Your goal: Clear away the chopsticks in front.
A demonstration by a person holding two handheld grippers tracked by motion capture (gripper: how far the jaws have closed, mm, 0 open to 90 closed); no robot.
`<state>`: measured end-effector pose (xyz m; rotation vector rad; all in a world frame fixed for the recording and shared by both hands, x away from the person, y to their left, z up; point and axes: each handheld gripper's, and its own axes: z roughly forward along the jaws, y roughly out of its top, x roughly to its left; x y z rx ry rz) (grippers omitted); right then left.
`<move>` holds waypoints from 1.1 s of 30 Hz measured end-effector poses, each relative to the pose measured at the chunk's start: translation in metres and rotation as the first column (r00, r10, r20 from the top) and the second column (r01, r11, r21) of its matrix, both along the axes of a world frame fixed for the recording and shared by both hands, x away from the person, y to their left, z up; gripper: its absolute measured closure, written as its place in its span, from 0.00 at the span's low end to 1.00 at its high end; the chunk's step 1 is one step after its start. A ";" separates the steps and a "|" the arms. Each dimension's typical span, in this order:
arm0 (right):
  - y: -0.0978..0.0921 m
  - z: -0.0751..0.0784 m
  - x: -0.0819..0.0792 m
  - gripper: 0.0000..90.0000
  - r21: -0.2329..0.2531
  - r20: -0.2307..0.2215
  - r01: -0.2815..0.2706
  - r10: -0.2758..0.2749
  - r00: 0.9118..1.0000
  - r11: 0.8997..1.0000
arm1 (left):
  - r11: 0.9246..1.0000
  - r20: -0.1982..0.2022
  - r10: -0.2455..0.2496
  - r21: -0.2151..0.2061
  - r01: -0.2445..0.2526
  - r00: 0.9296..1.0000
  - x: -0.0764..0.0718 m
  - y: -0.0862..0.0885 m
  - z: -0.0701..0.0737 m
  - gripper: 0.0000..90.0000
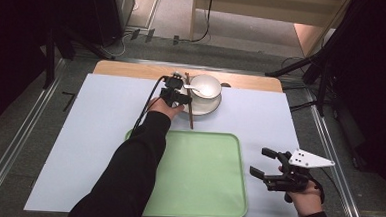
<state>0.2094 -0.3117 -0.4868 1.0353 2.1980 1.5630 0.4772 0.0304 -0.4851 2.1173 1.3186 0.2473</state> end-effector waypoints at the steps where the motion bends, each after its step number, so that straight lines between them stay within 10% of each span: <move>1: 0.000 0.000 0.000 0.19 -0.002 0.003 -0.001 0.001 1.000 1.000 | 1.000 -0.001 0.004 0.013 -0.004 1.000 0.001 0.000 -0.001 0.56; 17: -0.001 0.000 0.000 0.20 -0.006 0.008 -0.001 0.001 1.000 1.000 | 0.983 -0.098 0.161 -0.070 -0.168 0.982 0.014 0.009 -0.013 0.91; 33: -0.002 -0.003 0.001 0.21 -0.019 0.034 0.001 0.000 0.999 1.000 | 0.965 -0.112 0.205 -0.139 -0.220 0.972 0.007 0.037 0.009 0.96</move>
